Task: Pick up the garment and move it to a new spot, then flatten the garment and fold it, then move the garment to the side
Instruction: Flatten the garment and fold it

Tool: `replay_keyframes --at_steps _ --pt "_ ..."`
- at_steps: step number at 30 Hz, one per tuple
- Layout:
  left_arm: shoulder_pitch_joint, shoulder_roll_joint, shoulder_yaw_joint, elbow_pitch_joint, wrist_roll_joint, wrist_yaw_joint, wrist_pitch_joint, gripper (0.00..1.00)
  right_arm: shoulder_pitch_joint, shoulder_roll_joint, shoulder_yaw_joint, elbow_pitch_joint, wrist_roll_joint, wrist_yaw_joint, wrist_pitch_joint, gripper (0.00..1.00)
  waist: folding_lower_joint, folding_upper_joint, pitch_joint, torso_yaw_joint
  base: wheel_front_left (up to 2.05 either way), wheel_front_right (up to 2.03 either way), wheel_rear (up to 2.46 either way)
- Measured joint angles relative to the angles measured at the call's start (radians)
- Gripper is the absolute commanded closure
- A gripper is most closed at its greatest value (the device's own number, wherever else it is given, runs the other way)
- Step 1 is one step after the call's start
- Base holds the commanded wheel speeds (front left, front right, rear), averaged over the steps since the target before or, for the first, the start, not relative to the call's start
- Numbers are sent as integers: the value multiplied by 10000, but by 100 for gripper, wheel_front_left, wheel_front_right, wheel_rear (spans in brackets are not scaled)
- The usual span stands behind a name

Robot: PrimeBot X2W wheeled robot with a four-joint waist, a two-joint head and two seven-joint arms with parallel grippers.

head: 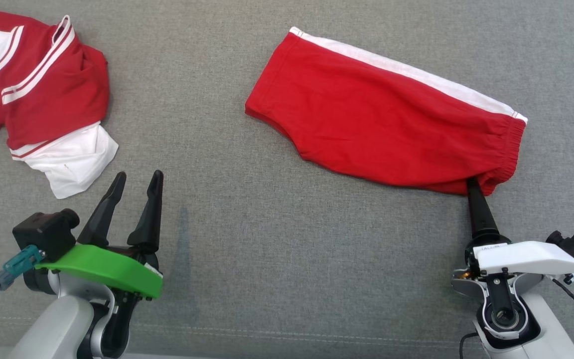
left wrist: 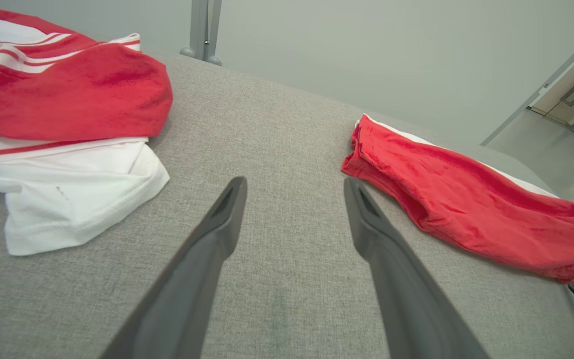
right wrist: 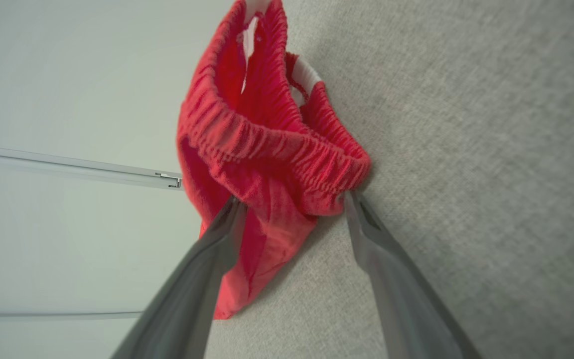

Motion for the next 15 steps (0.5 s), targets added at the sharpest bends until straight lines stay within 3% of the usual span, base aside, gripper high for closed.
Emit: replay_keyframes --at_steps 6,15 --pt "414 31 267 -303 111 31 0 0 -190 42 33 238 171 180 0 0 0 0 72 -165 0 0 0" --pt "639 -102 188 -704 244 33 0 0 -636 132 -222 711 690 184 -2 0 0 0 110 -225 0 0 0"
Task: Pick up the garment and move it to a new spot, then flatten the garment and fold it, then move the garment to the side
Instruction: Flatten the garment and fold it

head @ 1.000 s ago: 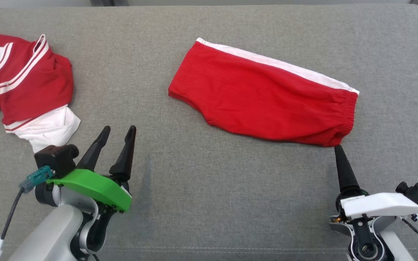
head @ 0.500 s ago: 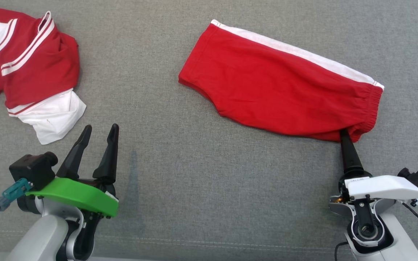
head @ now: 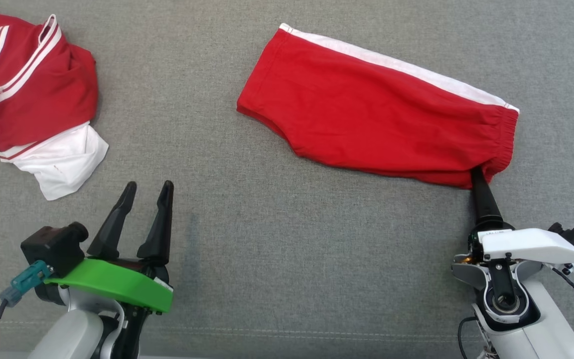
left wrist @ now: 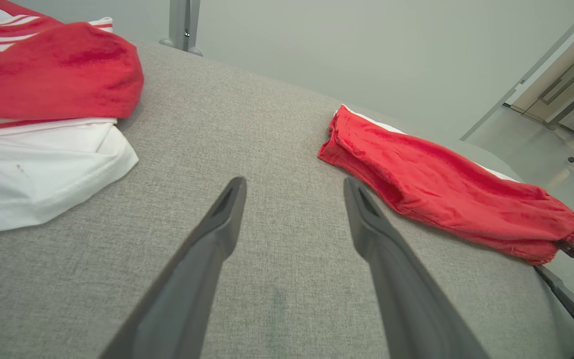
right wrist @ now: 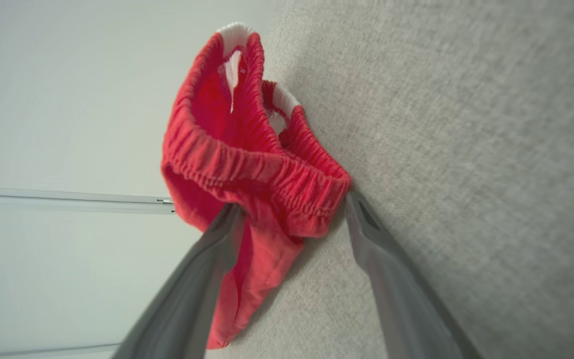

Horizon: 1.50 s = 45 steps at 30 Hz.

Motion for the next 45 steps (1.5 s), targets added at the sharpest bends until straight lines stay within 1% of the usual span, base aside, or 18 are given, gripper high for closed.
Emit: replay_keyframes --at_steps 3,7,13,14,15,16,17,18,20,21,22,24,28,29,34,40,42,45 --pt "4 -115 -21 -102 4 0 0 0 -122 8 -121 180 15 -2 -4 0 0 0 10 93 0 0 0" --pt "60 -134 -13 -113 29 2 0 0 -281 -2 -148 472 100 12 -50 0 0 0 -3 212 0 0 0" --pt "237 -249 -2 -161 268 2 0 0 -521 -82 -119 899 276 23 -77 0 0 0 -94 339 0 0 0" --pt "237 -249 -2 -161 268 2 0 0 -521 -82 -119 899 276 23 -77 3 0 0 -94 339 0 0 0" --pt "256 -251 12 -192 284 2 0 0 -574 -105 -86 963 276 25 -77 24 0 0 -107 351 0 0 0" --pt "267 -251 17 -217 290 8 0 0 -622 -134 -54 1018 276 36 -73 34 0 0 -117 357 0 0 0" --pt "294 -265 15 -236 313 42 0 0 -722 -167 -13 1133 280 86 -69 54 0 0 -134 366 0 0 0" --pt "311 -267 15 -247 336 42 0 0 -761 -176 -6 1187 282 98 -65 54 0 0 -145 369 0 0 0" --pt "364 -276 15 -245 364 42 0 0 -828 -201 27 1319 282 174 -40 74 0 0 -176 374 0 0 0" --pt "393 -290 13 -240 368 42 0 0 -859 -207 44 1384 280 190 -40 100 0 0 -204 376 0 0 0" --pt "424 -295 15 -259 376 42 0 0 -895 -224 67 1425 276 194 -38 100 0 0 -232 378 0 0 0" --pt "478 -295 15 -280 376 42 0 0 -1040 -322 61 1473 274 309 4 100 0 0 -260 380 0 0 0" --pt "564 -301 109 -282 380 44 0 0 -1440 -291 128 1505 276 667 150 100 0 0 -330 342 0 0 0" --pt "619 -301 146 -282 380 44 0 0 -1511 -257 174 1509 278 706 207 100 0 0 -356 319 0 0 0" --pt "800 -320 251 -276 385 44 0 0 -1517 -295 194 1647 353 790 359 100 0 0 -516 174 0 0 0" --pt "895 -366 408 -364 408 44 0 0 -1227 -694 69 1741 351 794 416 100 0 0 -665 -44 0 0 0" --pt "1011 -368 477 -391 410 44 -2 0 -1167 -815 121 1741 322 865 516 100 0 0 -688 -129 0 0 0" --pt "1180 -366 535 -431 451 44 -25 0 -1133 -1060 161 1735 236 872 631 100 0 0 -685 -260 0 0 0"
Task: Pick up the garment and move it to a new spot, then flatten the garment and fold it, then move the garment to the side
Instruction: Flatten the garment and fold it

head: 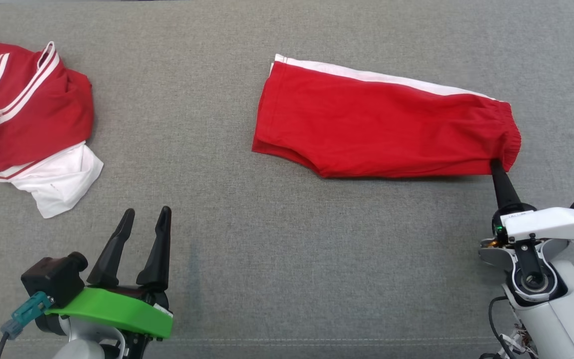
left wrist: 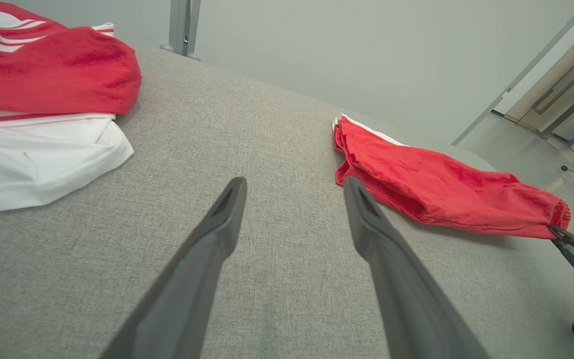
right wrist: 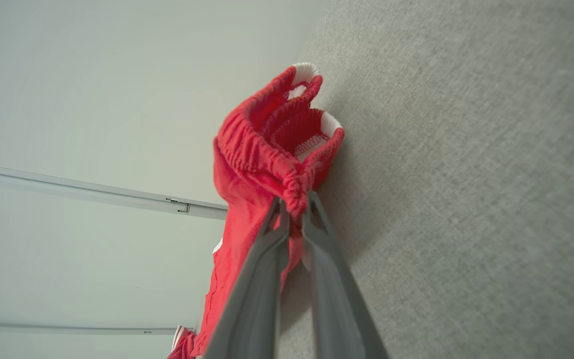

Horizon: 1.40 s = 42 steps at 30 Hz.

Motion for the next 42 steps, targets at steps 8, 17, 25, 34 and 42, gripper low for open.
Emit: replay_keyframes --at_steps 8,17,25,34,42 --pt "59 8 161 -192 88 0 -2 0 61 -757 -284 -73 -86 2 180 100 0 0 100 -344 0 0 0" --pt "88 67 403 -403 167 0 44 0 776 -1860 -742 -161 -107 -23 385 100 0 0 308 -781 0 0 0" --pt "73 -23 173 -550 167 0 213 0 809 -2612 -961 -1057 -591 -21 374 100 0 0 432 -901 0 0 0" --pt "24 -314 -6 -510 165 2 276 0 694 -3158 -21 -2748 -1526 4 936 100 0 0 337 -495 0 0 0" --pt "-2 -606 -167 -384 157 0 278 0 321 -3580 648 -3835 -2153 -217 1718 100 0 0 250 131 0 0 0"
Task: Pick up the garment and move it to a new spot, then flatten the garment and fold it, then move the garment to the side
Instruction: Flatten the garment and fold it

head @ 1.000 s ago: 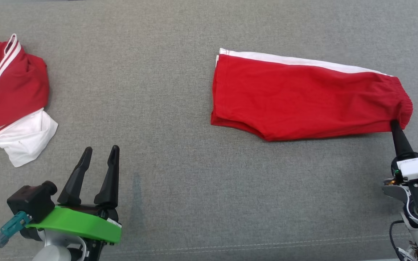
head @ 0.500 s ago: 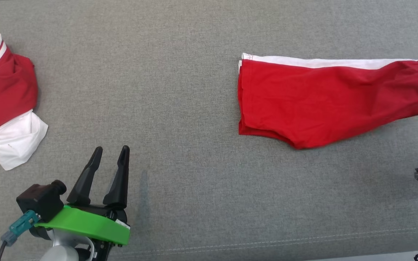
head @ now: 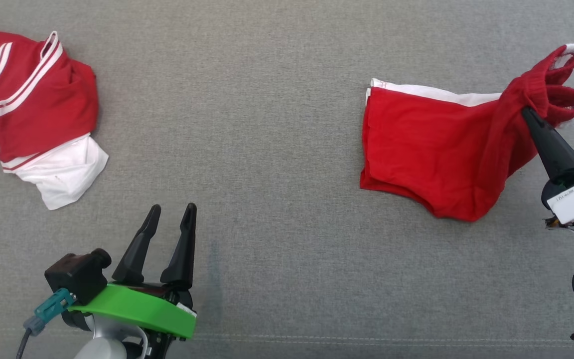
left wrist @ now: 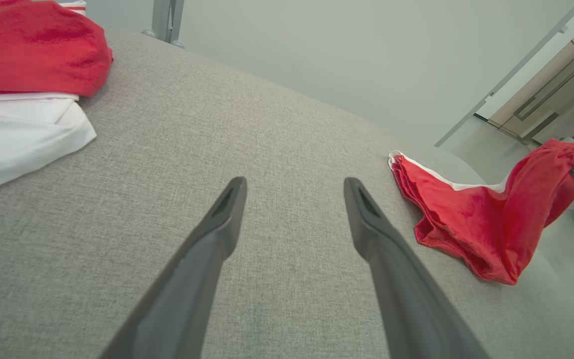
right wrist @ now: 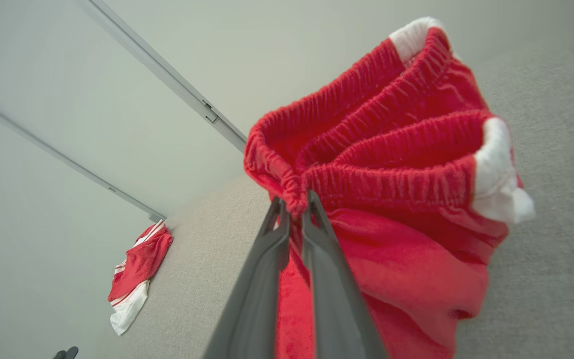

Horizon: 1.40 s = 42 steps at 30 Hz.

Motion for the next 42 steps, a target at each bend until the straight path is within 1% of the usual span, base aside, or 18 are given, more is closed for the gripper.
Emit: replay_keyframes --at_steps 4,7,11,14,17,19,24,25,26,27,28,29,36,38,39,42 --pt "-83 -153 -67 100 -61 -4 0 0 -309 -192 318 -418 -165 -247 514 100 0 0 -24 375 0 0 0" --pt "-225 -339 -219 219 -67 -63 -2 0 -429 -305 700 -598 -226 -623 1204 100 0 0 -53 883 0 0 0" --pt "-242 -472 -259 357 -75 -92 -6 0 -424 -422 823 -602 -226 -911 1601 100 0 0 -84 1297 0 0 0" --pt "-244 -510 -253 426 -82 -94 -17 0 -423 -430 932 -614 -221 -993 1812 100 0 0 -103 1499 0 0 0" --pt "-243 -506 -174 447 -82 -94 -19 0 -421 -430 1172 -767 -221 -1177 2151 100 0 0 -130 1759 0 0 0" --pt "-242 -506 -98 474 -82 -94 -59 0 -424 -422 1340 -823 -221 -1216 2353 100 0 0 -138 1885 0 0 0" --pt "-241 -512 -17 520 -98 -94 -63 0 -457 -408 1444 -970 -221 -1398 2615 100 0 0 -162 1975 0 0 0" --pt "-241 -520 -15 525 -98 -94 -65 0 -483 -414 1444 -991 -221 -1465 2681 92 0 0 -161 1972 0 0 0" --pt "-241 -525 -12 533 -98 -94 -67 0 -522 -414 1438 -1003 -221 -1475 2686 69 0 0 -161 1968 0 0 0" --pt "-241 -529 -4 543 -98 -94 -73 0 -548 -414 1417 -1037 -222 -1488 2688 58 0 0 -162 1960 0 0 0" --pt "-241 -531 4 550 -98 -94 -73 0 -562 -414 1394 -1074 -222 -1557 2732 40 0 0 -161 1950 0 0 0" --pt "-241 -533 12 558 -98 -96 -75 0 -570 -418 1383 -1083 -222 -1567 2763 0 0 0 -161 1940 0 0 0" --pt "-240 -552 140 654 -98 -104 -115 0 -579 -401 1547 -1170 -259 -1574 2982 0 0 0 -207 1822 0 0 0" --pt "-239 -552 184 660 -98 -104 -150 0 -588 -301 1555 -1271 -290 -1595 2963 0 0 0 -234 1761 0 0 0" --pt "-239 -552 188 669 -98 -104 -150 0 -592 -236 1517 -1306 -291 -1661 2922 0 0 0 -254 1731 0 0 0" --pt "-230 -541 272 698 -98 -104 -150 0 -593 -25 1404 -1430 -291 -1661 2725 0 0 0 -329 1626 0 0 0"
